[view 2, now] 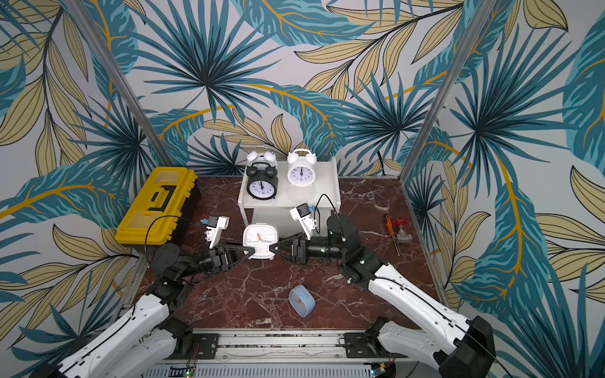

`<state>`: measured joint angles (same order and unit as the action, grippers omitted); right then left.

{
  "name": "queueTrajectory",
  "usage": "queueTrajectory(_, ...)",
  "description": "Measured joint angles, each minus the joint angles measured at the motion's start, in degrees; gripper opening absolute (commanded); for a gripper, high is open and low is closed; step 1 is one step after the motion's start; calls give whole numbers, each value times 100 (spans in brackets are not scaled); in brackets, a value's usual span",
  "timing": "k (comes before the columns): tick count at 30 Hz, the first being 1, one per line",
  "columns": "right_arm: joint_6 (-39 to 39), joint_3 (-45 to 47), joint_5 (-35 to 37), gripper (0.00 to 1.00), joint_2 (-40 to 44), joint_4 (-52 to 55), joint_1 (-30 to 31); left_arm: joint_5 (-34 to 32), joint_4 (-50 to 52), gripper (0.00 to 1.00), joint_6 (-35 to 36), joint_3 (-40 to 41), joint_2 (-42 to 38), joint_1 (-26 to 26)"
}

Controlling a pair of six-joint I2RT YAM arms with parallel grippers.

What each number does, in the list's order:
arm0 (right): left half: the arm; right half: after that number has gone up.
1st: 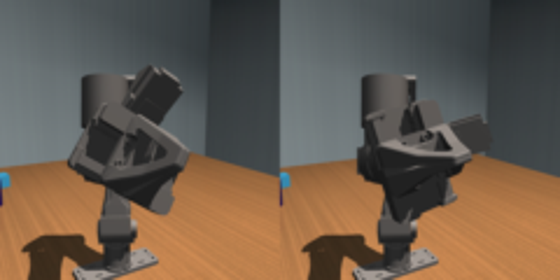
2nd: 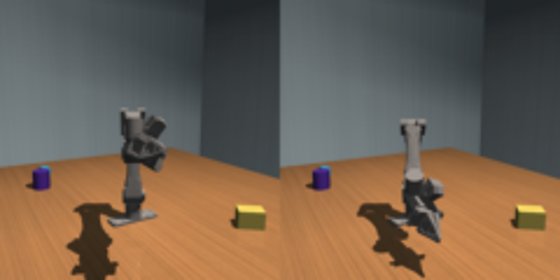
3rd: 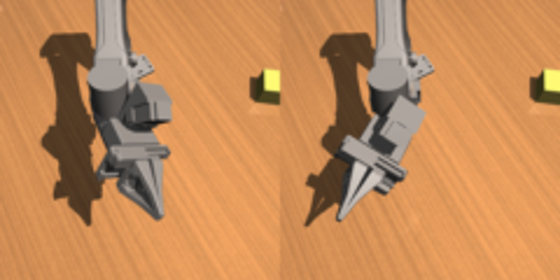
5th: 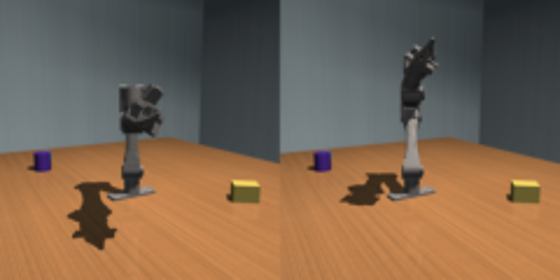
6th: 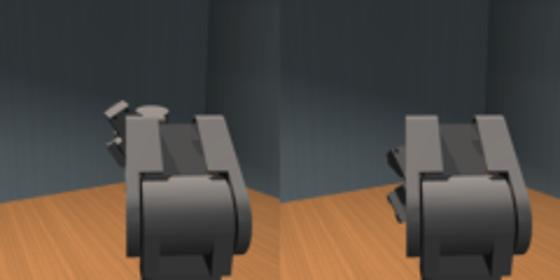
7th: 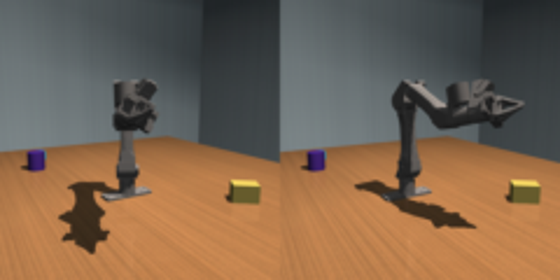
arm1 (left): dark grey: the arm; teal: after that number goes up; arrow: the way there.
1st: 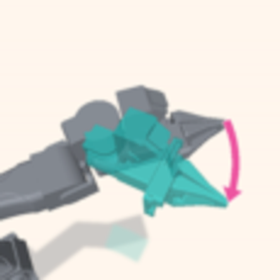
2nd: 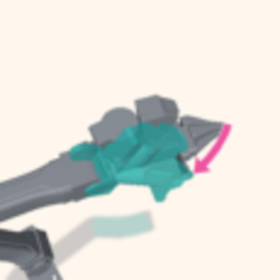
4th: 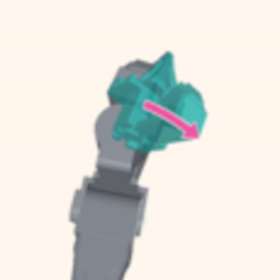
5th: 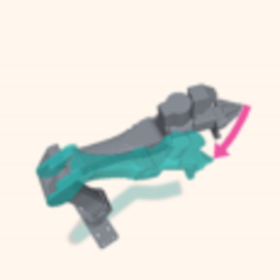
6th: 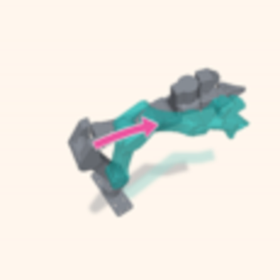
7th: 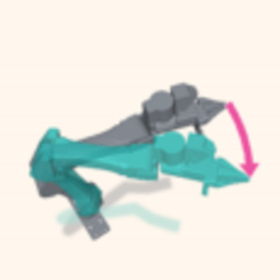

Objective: Place the alarm clocks on the shelf by style
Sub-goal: Pick up the alarm from the center of the board.

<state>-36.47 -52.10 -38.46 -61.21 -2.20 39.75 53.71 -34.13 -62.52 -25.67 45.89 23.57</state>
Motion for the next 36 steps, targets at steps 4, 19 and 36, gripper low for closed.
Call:
queueTrajectory(4, 90, -96, -63, 41, 0, 122, 0, 44, -92, 27, -11, 0, 0, 0)
queueTrajectory(19, 114, -205, -223, 39, -68, 136, -11, 74, -293, 25, -116, 2, 9, -15)
queueTrajectory(36, -326, 122, 96, 29, -101, -935, 116, -96, -619, 32, -269, 13, 35, -98)
